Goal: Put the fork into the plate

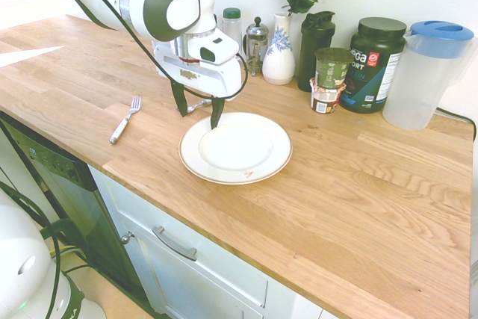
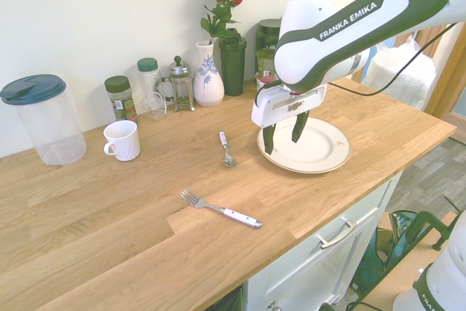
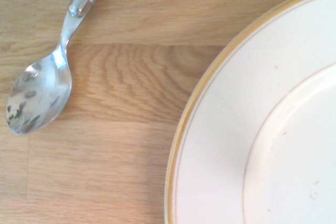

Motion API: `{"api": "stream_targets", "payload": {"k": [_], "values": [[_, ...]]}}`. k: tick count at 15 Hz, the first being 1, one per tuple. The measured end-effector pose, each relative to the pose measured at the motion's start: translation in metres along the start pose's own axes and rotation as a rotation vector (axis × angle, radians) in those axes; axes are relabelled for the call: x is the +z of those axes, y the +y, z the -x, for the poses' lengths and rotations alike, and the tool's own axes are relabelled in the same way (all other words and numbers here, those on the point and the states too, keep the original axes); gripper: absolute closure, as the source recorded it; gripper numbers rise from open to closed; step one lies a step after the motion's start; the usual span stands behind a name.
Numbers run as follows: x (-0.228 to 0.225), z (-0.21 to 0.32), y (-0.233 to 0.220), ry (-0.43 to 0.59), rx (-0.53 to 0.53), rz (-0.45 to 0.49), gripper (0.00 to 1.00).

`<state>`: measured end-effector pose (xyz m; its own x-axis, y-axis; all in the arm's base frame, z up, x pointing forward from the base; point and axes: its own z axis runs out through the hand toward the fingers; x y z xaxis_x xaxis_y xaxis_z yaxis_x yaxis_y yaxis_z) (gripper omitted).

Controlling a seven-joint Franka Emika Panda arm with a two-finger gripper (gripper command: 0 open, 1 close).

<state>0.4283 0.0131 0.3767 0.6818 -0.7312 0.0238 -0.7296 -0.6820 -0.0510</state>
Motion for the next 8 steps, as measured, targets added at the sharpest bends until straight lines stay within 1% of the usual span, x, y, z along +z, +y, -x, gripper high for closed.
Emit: {"api": "stream_targets", "payload": {"k": [2, 5, 6, 8], "values": [[0.0, 0.0, -0.001, -0.002, -0.003, -0.004, 0.0], [-0.018, 0.013, -0.011, 0.02, -0.04, -0.037, 0.0], [-0.027, 0.023, -0.016, 0.035, -0.064, -0.044, 0.0], [-0.036, 0.056, -0.029, 0.083, -0.116, -0.028, 0.0]]}}
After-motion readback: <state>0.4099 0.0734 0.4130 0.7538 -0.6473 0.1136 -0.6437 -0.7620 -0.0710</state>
